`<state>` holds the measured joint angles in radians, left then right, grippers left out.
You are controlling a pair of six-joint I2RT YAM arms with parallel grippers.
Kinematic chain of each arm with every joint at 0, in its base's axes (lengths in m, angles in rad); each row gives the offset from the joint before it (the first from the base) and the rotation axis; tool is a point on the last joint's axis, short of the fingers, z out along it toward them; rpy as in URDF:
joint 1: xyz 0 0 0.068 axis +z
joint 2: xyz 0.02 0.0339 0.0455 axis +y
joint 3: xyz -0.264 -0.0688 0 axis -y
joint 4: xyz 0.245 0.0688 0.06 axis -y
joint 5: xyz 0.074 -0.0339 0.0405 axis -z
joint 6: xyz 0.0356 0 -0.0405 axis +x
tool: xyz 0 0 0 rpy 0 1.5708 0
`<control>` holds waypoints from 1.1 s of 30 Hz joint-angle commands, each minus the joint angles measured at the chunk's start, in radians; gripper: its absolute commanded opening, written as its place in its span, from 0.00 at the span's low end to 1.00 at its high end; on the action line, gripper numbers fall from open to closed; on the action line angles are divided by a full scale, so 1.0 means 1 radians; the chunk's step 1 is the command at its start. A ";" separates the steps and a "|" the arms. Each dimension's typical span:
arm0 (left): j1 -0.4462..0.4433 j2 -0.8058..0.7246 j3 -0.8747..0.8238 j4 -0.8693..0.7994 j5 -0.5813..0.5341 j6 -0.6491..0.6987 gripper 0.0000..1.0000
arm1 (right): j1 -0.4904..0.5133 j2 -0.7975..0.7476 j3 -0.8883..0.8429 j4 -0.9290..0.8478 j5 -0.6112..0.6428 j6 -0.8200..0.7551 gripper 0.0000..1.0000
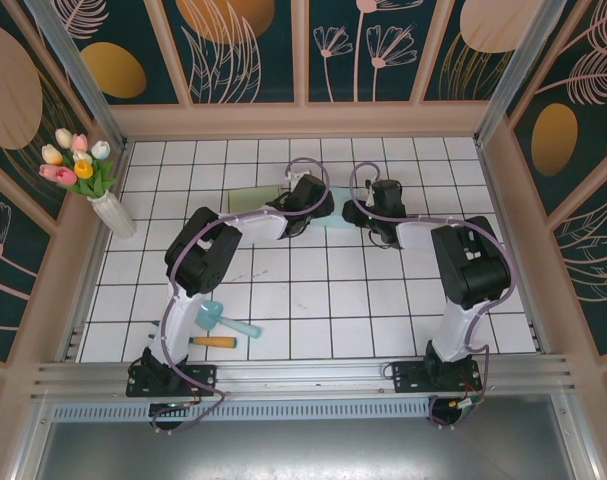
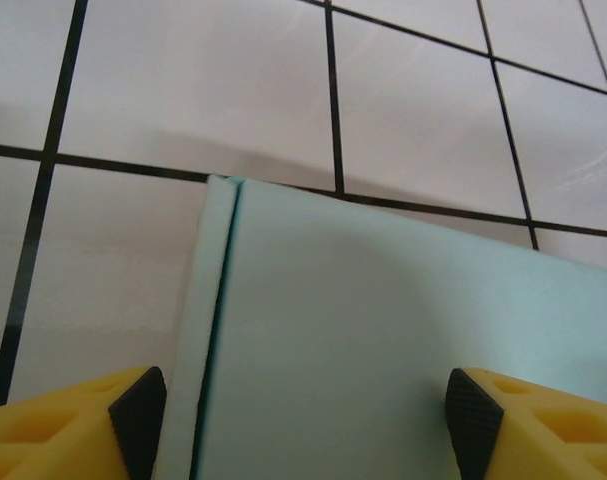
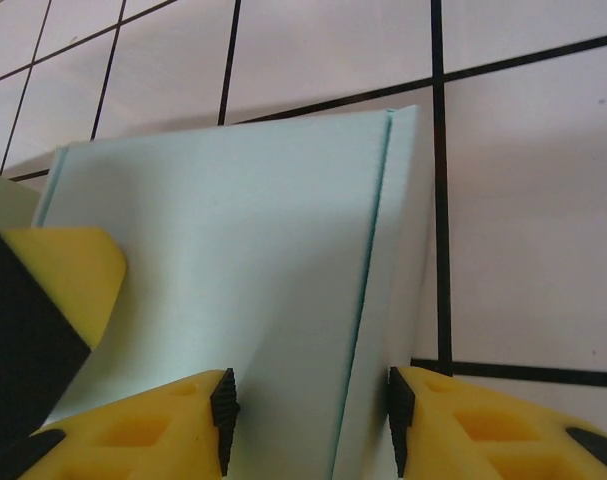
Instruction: Fold the paper box
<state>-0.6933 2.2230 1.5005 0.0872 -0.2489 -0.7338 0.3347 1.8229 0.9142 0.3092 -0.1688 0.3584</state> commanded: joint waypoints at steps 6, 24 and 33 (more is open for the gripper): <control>-0.008 -0.043 0.030 -0.129 -0.081 0.014 0.83 | -0.011 -0.051 0.049 -0.082 0.053 -0.063 0.57; -0.005 -1.224 -1.065 0.435 -0.570 0.444 0.99 | -0.038 -0.775 -0.695 0.480 0.666 -0.361 0.99; 0.046 -1.808 -1.560 0.714 -0.768 0.897 0.99 | -0.197 -0.672 -0.759 0.568 0.545 -0.245 0.99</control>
<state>-0.6693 0.4961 0.0055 0.6556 -0.9192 0.0082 0.1646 1.1286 0.1993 0.7265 0.4229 0.0921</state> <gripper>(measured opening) 0.986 0.990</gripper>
